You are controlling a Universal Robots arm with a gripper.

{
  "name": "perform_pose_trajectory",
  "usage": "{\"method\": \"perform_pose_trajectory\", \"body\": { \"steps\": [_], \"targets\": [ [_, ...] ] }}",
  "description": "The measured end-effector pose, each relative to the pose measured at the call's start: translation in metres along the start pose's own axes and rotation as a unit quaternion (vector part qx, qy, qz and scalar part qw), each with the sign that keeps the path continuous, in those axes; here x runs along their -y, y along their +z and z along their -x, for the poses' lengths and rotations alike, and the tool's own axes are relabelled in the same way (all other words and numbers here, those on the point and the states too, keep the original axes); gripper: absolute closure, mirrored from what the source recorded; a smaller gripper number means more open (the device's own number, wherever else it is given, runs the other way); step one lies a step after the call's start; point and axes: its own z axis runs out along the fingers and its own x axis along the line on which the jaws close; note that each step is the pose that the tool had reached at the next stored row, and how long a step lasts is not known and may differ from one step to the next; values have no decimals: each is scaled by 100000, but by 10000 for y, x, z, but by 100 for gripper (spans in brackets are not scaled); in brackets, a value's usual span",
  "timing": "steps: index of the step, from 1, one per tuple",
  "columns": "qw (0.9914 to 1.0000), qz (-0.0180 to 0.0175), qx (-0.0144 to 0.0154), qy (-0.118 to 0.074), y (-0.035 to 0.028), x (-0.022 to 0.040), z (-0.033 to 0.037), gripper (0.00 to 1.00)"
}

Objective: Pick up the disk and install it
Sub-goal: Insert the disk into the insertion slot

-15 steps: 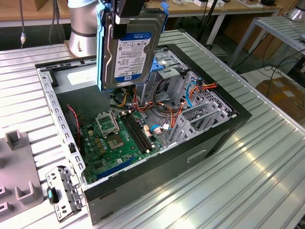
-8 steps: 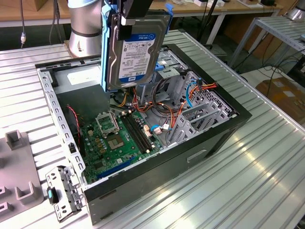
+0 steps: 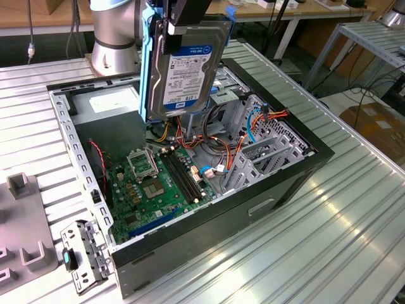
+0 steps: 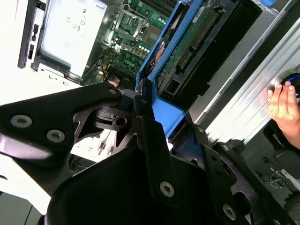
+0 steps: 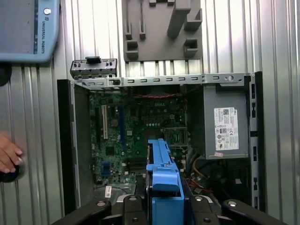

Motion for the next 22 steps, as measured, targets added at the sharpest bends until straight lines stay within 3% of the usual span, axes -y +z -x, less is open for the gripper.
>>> {"method": "perform_pose_trajectory", "body": {
  "steps": [13, 22],
  "targets": [
    [100000, -14, -170, -5, 12, 142, -33, 63],
    [100000, -16, -235, -5, 22, 224, -99, 63]
  ]
}}
